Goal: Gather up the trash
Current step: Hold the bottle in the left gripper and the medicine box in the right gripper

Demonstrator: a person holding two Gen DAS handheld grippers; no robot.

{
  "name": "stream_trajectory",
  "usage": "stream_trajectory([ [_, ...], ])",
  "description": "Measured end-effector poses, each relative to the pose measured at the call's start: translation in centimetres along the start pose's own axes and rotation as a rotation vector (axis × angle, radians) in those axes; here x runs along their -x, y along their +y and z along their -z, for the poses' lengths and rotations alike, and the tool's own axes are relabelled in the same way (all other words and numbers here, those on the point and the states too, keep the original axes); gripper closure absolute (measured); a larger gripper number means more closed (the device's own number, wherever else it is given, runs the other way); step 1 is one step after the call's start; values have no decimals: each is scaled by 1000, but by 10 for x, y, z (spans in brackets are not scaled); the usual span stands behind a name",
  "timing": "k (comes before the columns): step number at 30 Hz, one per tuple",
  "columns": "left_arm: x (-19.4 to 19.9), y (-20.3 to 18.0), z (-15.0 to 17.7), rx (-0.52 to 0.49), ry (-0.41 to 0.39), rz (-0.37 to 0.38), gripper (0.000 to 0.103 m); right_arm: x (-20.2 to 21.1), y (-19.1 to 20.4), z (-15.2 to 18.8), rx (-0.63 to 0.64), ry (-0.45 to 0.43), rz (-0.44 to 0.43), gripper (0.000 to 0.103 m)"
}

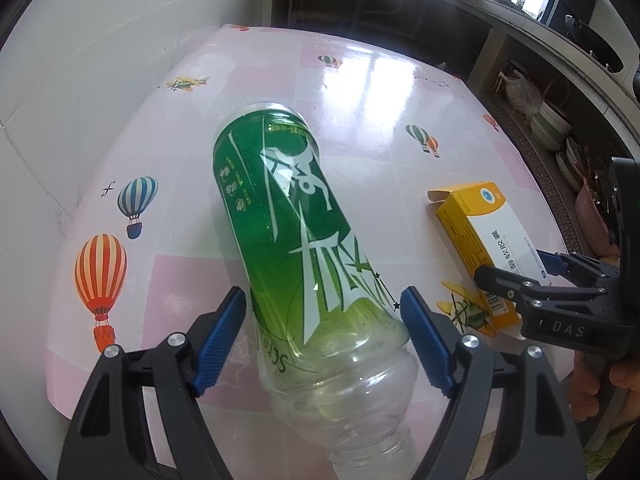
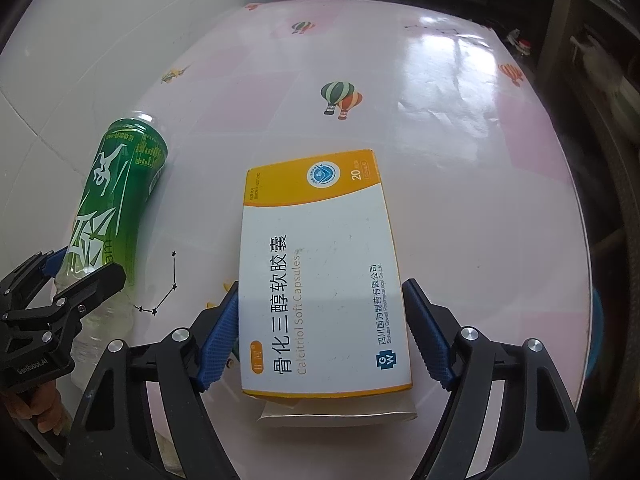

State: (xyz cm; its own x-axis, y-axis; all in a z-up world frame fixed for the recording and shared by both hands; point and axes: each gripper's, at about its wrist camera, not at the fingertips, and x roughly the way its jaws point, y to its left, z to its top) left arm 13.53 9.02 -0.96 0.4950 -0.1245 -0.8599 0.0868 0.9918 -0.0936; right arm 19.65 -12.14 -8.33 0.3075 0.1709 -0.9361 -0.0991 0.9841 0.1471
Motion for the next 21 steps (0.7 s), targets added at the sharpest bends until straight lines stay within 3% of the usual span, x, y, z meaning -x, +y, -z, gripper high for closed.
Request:
stream_trajectory([
  [21,3,-7,3,-7,-14,-27,26,-1,1,1,-1,3,-3,30],
])
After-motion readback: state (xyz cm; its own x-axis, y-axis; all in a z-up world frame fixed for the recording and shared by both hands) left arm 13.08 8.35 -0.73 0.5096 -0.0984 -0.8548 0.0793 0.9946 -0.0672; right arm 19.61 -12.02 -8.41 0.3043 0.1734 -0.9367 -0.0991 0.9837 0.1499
